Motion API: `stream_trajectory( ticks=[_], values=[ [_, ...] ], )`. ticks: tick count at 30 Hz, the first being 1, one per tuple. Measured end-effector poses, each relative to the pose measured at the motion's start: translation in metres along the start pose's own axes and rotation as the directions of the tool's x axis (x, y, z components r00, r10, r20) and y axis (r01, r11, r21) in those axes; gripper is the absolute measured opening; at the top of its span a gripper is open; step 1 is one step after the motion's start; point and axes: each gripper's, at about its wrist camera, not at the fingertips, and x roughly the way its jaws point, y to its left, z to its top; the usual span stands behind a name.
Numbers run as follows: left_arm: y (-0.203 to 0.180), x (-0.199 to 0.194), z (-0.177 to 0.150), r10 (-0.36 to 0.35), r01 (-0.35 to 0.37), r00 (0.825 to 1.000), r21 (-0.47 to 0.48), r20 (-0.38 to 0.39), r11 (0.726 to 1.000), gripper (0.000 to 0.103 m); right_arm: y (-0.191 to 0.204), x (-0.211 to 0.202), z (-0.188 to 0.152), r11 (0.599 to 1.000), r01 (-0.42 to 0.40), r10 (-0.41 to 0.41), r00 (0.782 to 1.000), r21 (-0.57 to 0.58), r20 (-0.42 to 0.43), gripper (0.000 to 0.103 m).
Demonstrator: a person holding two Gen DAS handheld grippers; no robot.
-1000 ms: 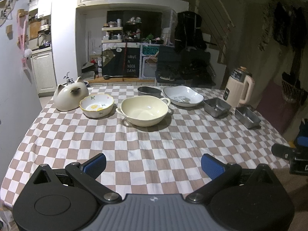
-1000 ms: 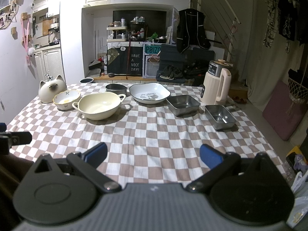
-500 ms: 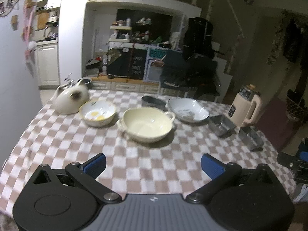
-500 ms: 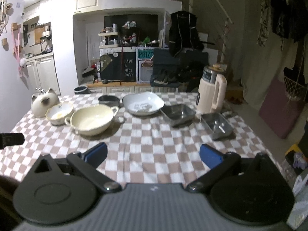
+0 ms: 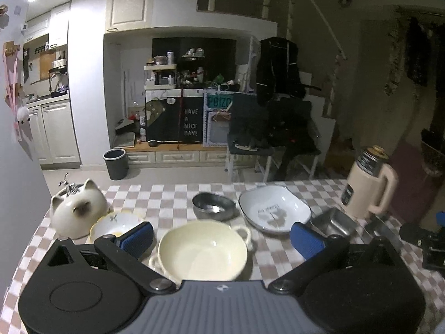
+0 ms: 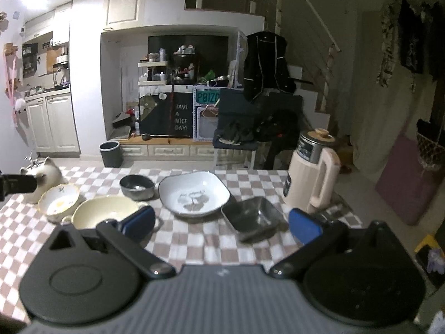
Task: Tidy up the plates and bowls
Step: 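Move the left tool toward the white square Ginkgo leaf plate, then grasp the white square plate rim with the left gripper and lift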
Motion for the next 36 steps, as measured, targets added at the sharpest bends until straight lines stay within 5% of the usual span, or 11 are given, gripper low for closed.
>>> stream_trajectory(
  ticks=[13, 20, 23, 29, 34, 36],
  values=[
    [-0.03, 0.141, 0.032, -0.01, 0.001, 0.991, -0.073, -0.13, 0.997, 0.103, -0.036, 0.136, 0.031, 0.998, -0.057, 0.058, 0.998, -0.023, 0.036, 0.103],
    [-0.044, 0.226, 0.039, -0.084, 0.054, 0.968, -0.133, -0.235, 0.99, 0.103, -0.059, 0.209, 0.035, 0.998, -0.055, 0.054, 0.997, 0.013, 0.046, 0.103],
    [-0.044, 0.257, 0.038, -0.153, 0.12, 0.966, -0.163, -0.21, 0.979, 0.103, -0.062, 0.238, 0.039, 0.998, -0.066, 0.065, 0.997, 0.016, 0.048, 0.103],
    [-0.037, 0.318, 0.024, -0.302, 0.191, 0.9, -0.34, -0.313, 0.921, 0.103, -0.072, 0.299, 0.043, 0.993, -0.109, 0.111, 0.993, 0.042, -0.045, 0.103],
    [-0.027, 0.342, 0.01, -0.261, 0.128, 0.907, -0.374, -0.331, 0.919, 0.103, -0.071, 0.335, 0.042, 0.993, -0.113, 0.117, 0.984, 0.036, -0.134, 0.101],
    [-0.022, 0.35, 0.006, -0.303, 0.142, 0.886, -0.417, -0.351, 0.898, 0.103, -0.069, 0.345, 0.041, 0.986, -0.159, 0.165, 0.974, 0.048, -0.158, 0.095]
  ],
)
